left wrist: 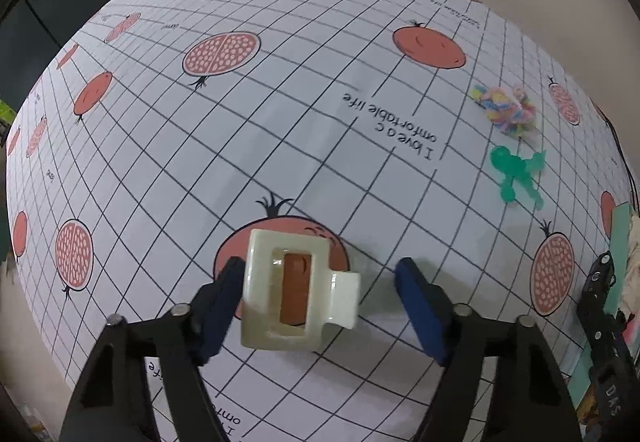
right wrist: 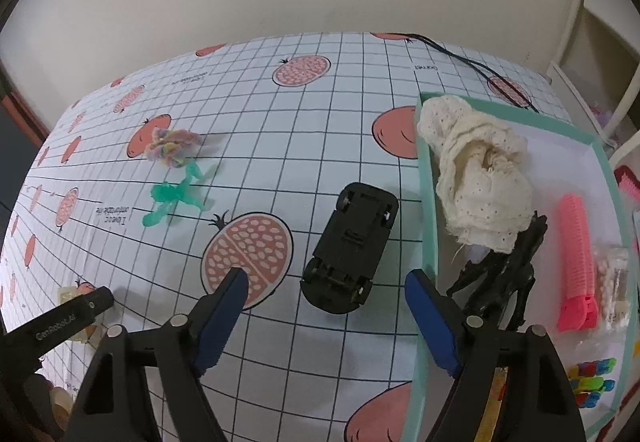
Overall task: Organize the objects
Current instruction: 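Grasp the white plastic clip with left gripper while right grasps the black car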
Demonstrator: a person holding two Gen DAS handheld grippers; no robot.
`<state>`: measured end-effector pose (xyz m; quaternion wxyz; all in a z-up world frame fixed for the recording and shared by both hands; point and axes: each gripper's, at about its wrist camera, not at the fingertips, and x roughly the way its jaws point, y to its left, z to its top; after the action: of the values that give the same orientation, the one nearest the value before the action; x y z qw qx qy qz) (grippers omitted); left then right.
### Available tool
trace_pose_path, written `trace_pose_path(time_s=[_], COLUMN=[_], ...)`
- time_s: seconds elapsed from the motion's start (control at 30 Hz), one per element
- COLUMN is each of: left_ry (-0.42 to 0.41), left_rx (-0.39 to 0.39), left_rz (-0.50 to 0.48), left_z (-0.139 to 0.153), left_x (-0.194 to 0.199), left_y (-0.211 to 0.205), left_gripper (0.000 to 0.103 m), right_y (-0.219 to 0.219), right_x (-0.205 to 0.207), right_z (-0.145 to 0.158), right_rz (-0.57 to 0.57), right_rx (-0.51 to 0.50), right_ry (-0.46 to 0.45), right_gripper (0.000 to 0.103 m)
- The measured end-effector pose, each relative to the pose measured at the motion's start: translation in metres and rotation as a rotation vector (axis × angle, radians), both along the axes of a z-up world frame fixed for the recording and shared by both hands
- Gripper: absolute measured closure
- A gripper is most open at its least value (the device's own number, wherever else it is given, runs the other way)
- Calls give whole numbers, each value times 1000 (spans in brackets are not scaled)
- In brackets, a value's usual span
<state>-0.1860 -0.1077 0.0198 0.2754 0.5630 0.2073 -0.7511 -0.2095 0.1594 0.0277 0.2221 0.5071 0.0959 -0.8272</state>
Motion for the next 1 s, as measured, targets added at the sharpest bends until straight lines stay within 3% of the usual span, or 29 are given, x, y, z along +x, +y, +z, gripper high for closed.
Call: trace_pose_path(time_s=[0.17, 0.5, 0.73, 1.0], left_ry=[23, 81, 97, 107], left_rx=[-1, 56, 66, 70], left_rz=[8, 0, -13, -26], left_z=[5, 8, 5, 0], left_x=[1, -4, -10, -20], left_y=[0, 2, -5, -9], left_gripper=[54, 55, 55, 55], right_y=[-1, -6, -9, -7], right_x=[0, 1, -2, -6], right_z=[-1, -3, -13, -12], right_rz=[-8, -4, -19, -50], right_rx=[-1, 7, 9, -18], right_ry=[9, 27, 0, 36], right_gripper=[21, 21, 27, 29])
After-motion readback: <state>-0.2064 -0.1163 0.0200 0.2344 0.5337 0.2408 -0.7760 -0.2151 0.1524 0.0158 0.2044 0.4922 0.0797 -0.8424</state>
